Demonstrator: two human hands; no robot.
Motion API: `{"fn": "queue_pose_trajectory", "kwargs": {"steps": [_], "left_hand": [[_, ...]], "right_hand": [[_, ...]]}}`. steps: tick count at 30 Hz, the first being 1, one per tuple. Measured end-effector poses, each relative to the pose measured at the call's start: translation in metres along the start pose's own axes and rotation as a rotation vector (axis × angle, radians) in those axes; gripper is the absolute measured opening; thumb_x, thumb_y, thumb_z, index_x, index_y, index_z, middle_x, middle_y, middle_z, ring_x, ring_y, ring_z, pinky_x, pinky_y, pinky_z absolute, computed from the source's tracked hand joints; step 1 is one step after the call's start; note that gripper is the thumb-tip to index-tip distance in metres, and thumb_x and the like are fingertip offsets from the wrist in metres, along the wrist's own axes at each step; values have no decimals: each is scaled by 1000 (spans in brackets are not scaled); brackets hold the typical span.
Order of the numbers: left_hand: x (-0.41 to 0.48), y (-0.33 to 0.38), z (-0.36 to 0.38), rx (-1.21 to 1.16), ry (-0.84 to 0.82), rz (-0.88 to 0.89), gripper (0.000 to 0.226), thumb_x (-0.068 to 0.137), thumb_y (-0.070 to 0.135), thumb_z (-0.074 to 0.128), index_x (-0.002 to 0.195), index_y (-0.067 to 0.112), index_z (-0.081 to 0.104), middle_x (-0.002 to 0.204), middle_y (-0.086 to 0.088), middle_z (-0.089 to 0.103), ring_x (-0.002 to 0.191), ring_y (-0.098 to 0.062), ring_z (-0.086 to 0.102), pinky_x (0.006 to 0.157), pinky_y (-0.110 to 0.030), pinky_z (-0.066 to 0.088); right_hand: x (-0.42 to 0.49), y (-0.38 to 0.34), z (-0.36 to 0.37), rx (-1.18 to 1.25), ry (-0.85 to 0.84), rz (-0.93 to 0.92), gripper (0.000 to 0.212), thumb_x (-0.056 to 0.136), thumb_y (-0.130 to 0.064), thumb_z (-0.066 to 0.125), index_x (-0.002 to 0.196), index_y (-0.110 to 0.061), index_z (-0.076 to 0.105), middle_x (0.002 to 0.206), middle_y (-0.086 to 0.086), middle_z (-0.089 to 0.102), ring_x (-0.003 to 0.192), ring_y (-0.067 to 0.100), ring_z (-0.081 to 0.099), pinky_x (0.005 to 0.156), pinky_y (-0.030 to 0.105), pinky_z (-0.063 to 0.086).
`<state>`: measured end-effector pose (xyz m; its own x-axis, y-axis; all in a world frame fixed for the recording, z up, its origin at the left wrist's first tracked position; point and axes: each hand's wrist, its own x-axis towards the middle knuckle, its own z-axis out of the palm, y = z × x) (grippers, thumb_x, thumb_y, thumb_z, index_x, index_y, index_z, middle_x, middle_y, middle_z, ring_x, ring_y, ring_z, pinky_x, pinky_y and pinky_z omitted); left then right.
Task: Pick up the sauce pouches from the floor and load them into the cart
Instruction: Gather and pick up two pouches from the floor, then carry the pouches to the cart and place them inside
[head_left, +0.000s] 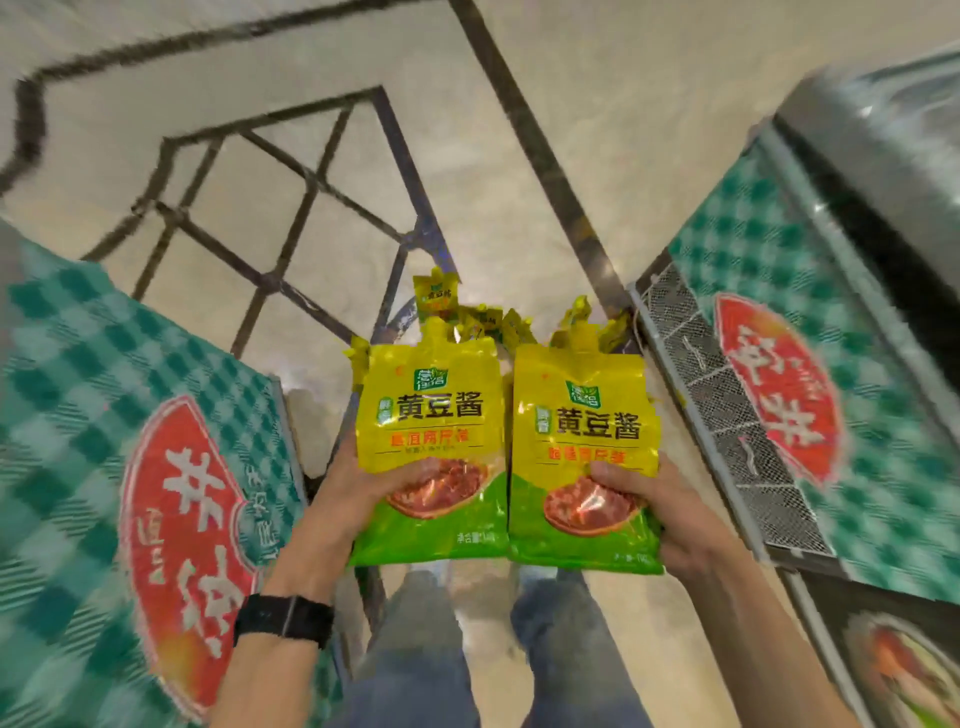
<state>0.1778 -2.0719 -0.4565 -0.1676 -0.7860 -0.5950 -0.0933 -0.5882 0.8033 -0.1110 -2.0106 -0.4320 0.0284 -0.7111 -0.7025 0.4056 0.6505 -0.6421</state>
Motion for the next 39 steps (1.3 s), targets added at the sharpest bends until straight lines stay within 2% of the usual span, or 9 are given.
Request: {"fn": "queue_pose_trajectory", "kwargs": {"steps": [2, 6, 9, 13, 20, 24, 27, 31, 39], "left_hand": [[-25, 34, 1, 20, -39, 51, 102, 40, 34, 98, 131, 14, 57, 106, -2, 76, 93, -9, 74, 71, -17, 57], [-50, 92, 2, 87, -204, 151, 113, 18, 59, 97, 120, 22, 65, 105, 0, 78, 100, -22, 74, 92, -43, 55], [-65, 125, 6, 93, -346, 169, 107, 21, 46, 99, 119, 23, 62, 102, -2, 78, 94, -23, 75, 82, -39, 58], [-81, 151, 20, 162, -482, 208, 95, 39, 34, 93, 126, 20, 59, 108, -5, 77, 98, -27, 74, 86, -46, 58], [-111, 163, 77, 275, -669, 278, 92, 42, 33, 93, 127, 23, 58, 109, -2, 77, 96, -23, 75, 72, -30, 60], [-138, 155, 117, 352, -790, 282, 83, 50, 21, 97, 124, 23, 59, 105, 1, 77, 92, -17, 75, 67, -22, 58], [-163, 135, 148, 413, -846, 280, 78, 52, 23, 92, 123, 24, 59, 107, 1, 77, 96, -19, 75, 72, -27, 60], [-199, 98, 193, 492, -939, 234, 86, 47, 29, 94, 126, 20, 60, 110, -5, 76, 101, -26, 74, 84, -42, 59], [-302, 24, 312, 702, -1188, 215, 91, 43, 37, 93, 127, 21, 60, 111, -5, 76, 101, -26, 73, 90, -47, 57]], "right_hand": [[-48, -22, 18, 20, 25, -79, 75, 33, -20, 98, 102, -11, 73, 98, 18, 75, 79, 31, 75, 58, 36, 60], [-120, -42, 47, 90, 88, -218, 78, 9, -26, 100, 83, -12, 78, 88, 16, 76, 71, 28, 75, 53, 33, 59], [-150, -36, 54, 115, 194, -246, 107, 20, -29, 102, 119, -9, 66, 110, 18, 73, 98, 37, 71, 85, 52, 56], [-183, -20, 53, 171, 312, -336, 103, 31, -30, 101, 125, -13, 62, 120, 18, 68, 110, 40, 65, 101, 61, 44], [-245, 15, 29, 324, 447, -451, 103, 32, -28, 101, 126, -14, 62, 120, 16, 69, 110, 40, 65, 99, 61, 46], [-283, 45, 12, 428, 465, -543, 93, 28, -26, 101, 115, -15, 69, 116, 17, 71, 104, 38, 68, 83, 51, 58], [-315, 75, -6, 482, 473, -608, 78, 31, -27, 100, 104, -19, 76, 116, 18, 71, 104, 37, 68, 83, 47, 58], [-362, 128, -28, 572, 544, -677, 81, 29, -27, 100, 105, -15, 74, 114, 19, 71, 101, 37, 70, 77, 44, 60], [-479, 236, -75, 772, 788, -764, 90, 29, -27, 100, 111, -6, 70, 111, 22, 71, 96, 37, 71, 73, 42, 60]]}}
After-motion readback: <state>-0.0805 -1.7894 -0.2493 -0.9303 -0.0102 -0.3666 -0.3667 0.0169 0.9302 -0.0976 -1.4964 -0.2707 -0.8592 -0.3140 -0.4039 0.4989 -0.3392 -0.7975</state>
